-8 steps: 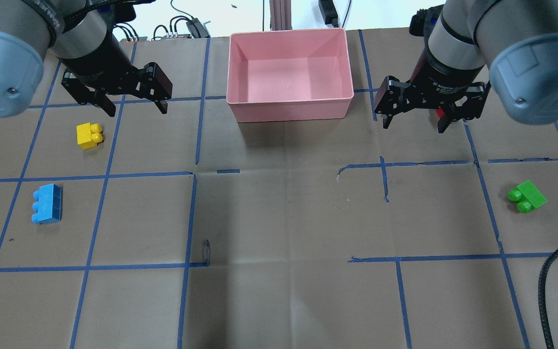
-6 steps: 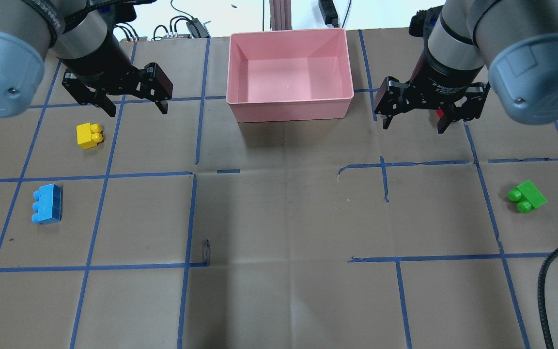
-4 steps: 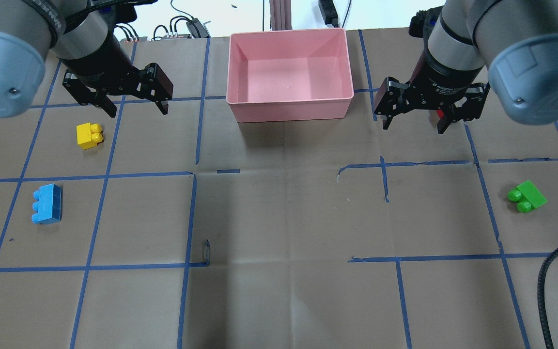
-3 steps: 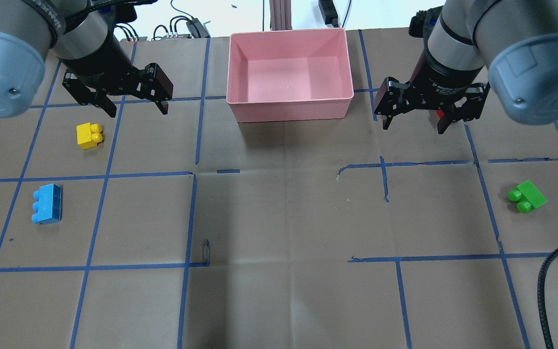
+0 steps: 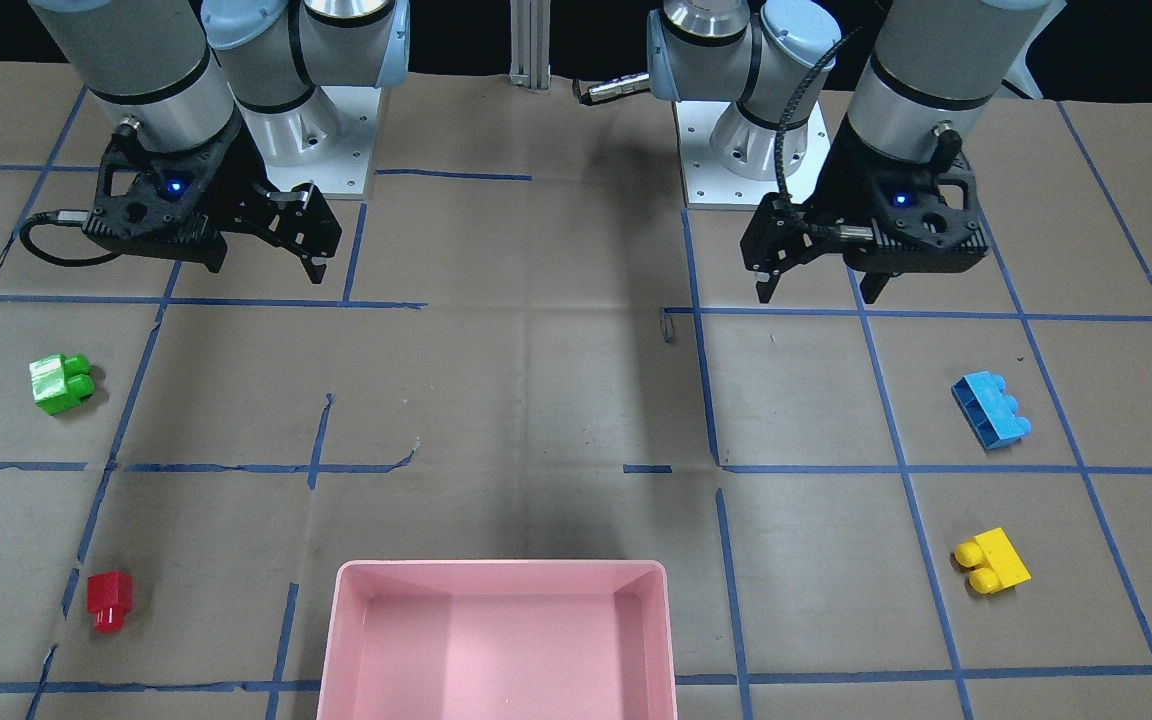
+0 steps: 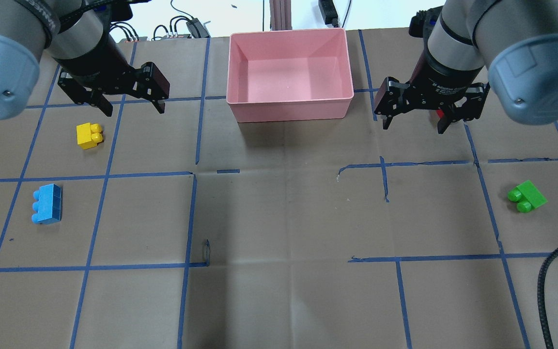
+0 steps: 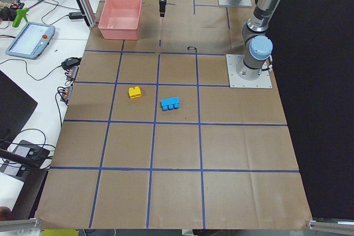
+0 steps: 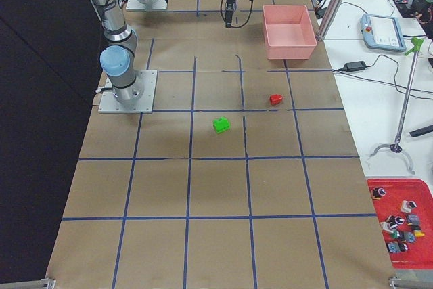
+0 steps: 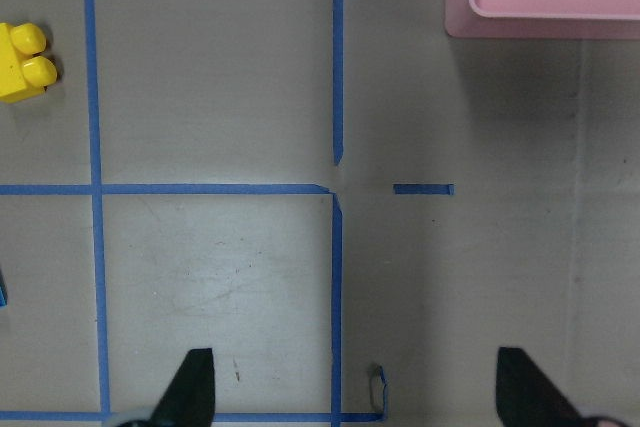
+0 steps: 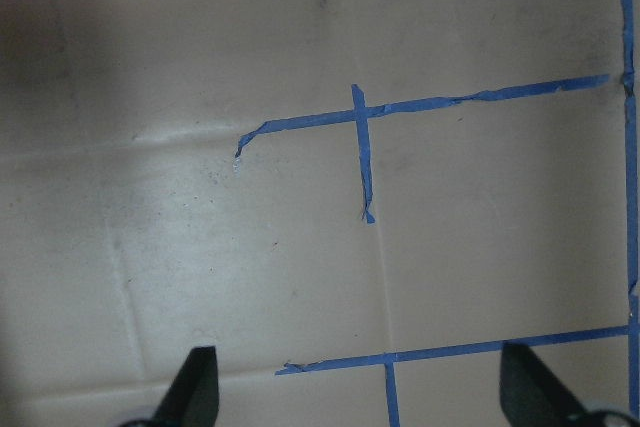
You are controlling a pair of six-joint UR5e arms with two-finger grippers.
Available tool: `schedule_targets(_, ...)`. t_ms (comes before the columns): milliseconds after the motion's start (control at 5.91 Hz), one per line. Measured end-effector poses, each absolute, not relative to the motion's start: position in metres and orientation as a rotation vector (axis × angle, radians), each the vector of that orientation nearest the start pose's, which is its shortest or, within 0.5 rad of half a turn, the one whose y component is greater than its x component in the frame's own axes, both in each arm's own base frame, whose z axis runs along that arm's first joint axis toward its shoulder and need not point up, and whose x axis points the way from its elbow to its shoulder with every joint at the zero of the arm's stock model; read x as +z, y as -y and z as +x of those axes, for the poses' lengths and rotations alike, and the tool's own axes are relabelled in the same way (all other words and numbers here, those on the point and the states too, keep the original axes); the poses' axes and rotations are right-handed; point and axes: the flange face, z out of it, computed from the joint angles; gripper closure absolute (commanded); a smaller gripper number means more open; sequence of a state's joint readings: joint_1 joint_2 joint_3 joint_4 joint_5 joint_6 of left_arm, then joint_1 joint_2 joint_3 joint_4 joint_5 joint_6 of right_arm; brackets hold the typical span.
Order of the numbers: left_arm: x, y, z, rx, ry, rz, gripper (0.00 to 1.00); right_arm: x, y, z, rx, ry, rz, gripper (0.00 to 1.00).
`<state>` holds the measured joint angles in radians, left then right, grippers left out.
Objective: Put all blocks into box
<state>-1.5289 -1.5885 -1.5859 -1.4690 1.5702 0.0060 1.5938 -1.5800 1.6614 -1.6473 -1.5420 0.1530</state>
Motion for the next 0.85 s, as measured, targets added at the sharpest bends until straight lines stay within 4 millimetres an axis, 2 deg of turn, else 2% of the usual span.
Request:
schedule_targets(169, 0.482, 0.517, -0.066, -0.108, -3.131, -0.169, 0.01, 0.454, 0.483, 0.147, 0.017, -3.108, 0.201, 0.00)
schedule_targets(338, 0.477, 0.520, 0.000, -0.092, -3.123, -0.259, 0.01, 0.452, 0.482, 0.147, 0.029, -3.110, 0.197, 0.00)
schedule_targets(677, 0.457, 0.510, 0.129, -0.037, -3.120, -0.327, 0.01, 0.448, 0.482, 0.143, 0.044, -3.112, 0.202, 0.00)
schedule_targets(846, 0.441, 0.502, 0.180, -0.002, -3.136, -0.305, 0.03, 0.449, 0.484, 0.134, 0.033, -3.133, 0.117, 0.00)
